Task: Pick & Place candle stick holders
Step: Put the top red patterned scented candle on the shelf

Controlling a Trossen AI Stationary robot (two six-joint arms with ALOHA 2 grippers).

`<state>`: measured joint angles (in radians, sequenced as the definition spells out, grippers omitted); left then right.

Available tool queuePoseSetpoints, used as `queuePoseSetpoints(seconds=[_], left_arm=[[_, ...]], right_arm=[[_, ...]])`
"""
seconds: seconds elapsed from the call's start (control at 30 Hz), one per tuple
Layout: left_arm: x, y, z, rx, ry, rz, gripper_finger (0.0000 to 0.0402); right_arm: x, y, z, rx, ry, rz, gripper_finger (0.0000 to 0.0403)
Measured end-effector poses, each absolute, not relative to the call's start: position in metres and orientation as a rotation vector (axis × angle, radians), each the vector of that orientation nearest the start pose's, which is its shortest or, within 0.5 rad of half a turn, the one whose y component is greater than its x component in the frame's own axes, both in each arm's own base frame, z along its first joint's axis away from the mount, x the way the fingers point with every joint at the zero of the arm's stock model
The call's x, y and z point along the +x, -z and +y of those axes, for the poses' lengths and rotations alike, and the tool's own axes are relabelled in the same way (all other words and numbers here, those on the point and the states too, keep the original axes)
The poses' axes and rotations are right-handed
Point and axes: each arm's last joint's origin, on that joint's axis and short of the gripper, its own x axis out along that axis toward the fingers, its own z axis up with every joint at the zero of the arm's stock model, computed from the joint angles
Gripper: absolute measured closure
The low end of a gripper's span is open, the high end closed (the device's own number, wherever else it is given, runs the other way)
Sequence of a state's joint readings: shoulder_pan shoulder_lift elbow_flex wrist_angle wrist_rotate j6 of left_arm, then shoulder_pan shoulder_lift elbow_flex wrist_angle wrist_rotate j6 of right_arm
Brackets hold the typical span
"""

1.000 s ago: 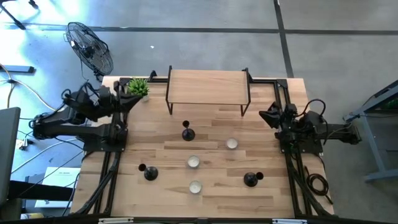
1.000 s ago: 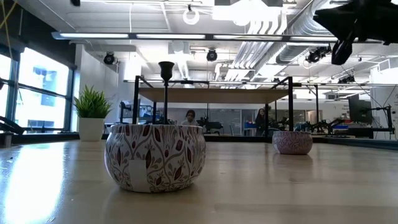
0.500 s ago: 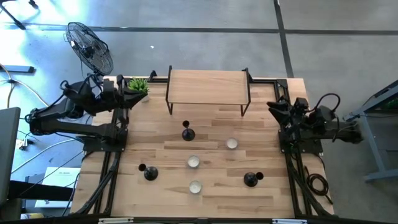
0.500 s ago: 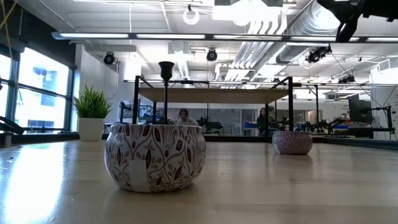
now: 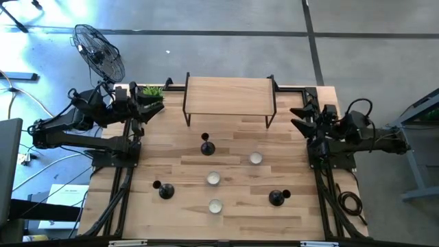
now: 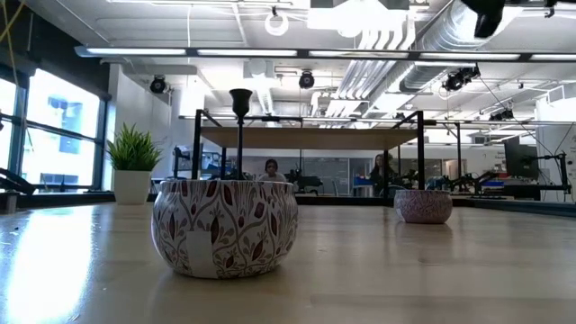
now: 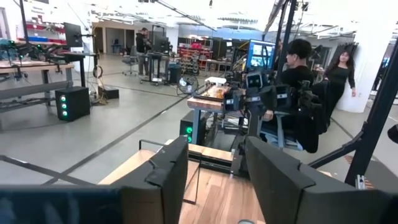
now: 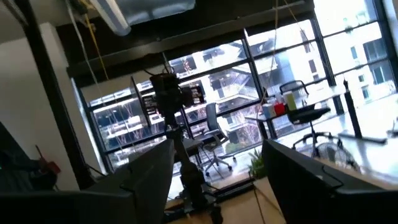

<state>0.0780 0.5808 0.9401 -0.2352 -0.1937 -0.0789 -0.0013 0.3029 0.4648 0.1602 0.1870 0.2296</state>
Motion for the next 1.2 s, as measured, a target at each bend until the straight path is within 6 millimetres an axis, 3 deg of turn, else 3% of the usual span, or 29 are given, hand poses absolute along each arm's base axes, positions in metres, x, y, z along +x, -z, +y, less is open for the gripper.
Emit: queuePoseSetpoints(seconds=[0.27, 0.53, 1.0, 1.2], left_arm=[[0.102, -0.402, 0.014, -0.093, -0.266, -0.131, 0.0229], [0.102, -0.402, 0.014, -0.199, -0.285, -0.145, 0.0228], [0.102, -0.402, 0.014, -0.195, -0.289, -0.144, 0.0228], [0.102, -0.400, 0.014, -0.194, -0.287, -0.127, 0.0228]], right_arm=[[0.091, -0.361, -0.006, 0.094, 0.186, -0.184, 0.0164], [0.111, -0.391, -0.007, 0.069, 0.237, 0.053, 0.0164], [0.175, -0.409, -0.004, 0.033, 0.128, 0.243, 0.0165], [0.183, -0.409, -0.004, 0.035, 0.123, 0.362, 0.0165]])
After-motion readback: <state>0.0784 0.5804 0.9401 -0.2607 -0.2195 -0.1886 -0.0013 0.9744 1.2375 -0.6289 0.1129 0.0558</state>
